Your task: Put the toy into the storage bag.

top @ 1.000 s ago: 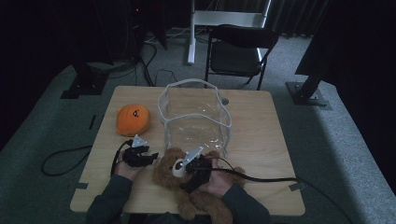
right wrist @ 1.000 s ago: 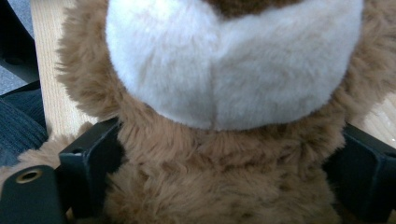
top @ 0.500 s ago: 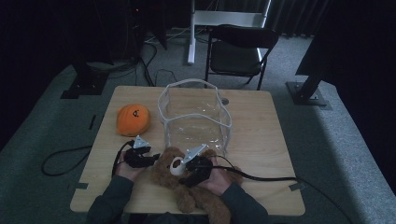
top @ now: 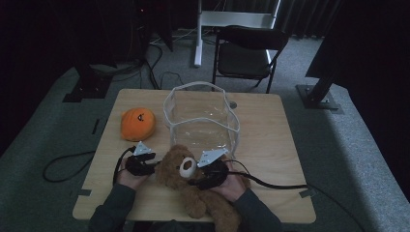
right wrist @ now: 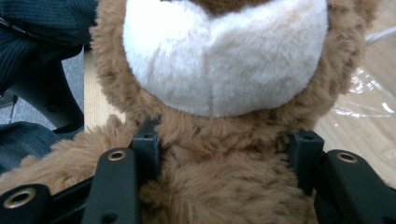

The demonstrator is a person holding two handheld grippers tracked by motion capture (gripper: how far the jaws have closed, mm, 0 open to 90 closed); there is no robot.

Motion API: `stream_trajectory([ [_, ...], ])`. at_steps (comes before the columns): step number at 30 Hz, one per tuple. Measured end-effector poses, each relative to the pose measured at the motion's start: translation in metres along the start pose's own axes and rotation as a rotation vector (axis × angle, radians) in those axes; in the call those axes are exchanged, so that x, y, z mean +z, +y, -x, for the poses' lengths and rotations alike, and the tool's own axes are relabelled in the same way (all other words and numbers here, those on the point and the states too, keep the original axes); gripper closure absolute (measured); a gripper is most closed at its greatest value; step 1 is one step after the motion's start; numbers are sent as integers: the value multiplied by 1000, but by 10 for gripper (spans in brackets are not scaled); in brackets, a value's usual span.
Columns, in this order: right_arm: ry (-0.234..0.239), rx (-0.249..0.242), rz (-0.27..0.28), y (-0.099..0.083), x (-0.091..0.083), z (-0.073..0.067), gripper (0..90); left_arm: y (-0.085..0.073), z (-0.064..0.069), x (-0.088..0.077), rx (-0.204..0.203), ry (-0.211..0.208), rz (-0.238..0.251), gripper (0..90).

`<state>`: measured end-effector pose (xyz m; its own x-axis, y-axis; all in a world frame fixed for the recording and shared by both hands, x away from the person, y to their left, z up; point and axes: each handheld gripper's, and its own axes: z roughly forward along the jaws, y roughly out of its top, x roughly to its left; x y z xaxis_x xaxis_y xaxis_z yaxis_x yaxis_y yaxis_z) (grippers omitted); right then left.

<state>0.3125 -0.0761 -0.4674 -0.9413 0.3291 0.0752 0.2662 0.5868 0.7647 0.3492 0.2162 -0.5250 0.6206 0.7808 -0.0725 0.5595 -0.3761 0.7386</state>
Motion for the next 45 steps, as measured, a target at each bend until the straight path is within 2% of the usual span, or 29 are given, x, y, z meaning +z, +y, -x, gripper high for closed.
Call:
stream_trajectory([
  [6, -17, -9, 36, 2, -4, 0, 440, 2, 3, -4, 8, -18, 29, 458],
  [16, -28, 1, 122, 0, -15, 5, 437, 1, 3, -2, 3, -14, 28, 458],
  [27, -54, -3, 149, 3, -21, 6, 433, 0, -1, 1, -5, -2, 10, 458],
  [38, -78, -29, 182, 13, -30, 5, 437, -1, -3, 2, -8, 3, 4, 458],
  [45, -87, -26, 204, 16, -35, 6, 441, -2, -3, 3, -6, 4, -1, 459],
])
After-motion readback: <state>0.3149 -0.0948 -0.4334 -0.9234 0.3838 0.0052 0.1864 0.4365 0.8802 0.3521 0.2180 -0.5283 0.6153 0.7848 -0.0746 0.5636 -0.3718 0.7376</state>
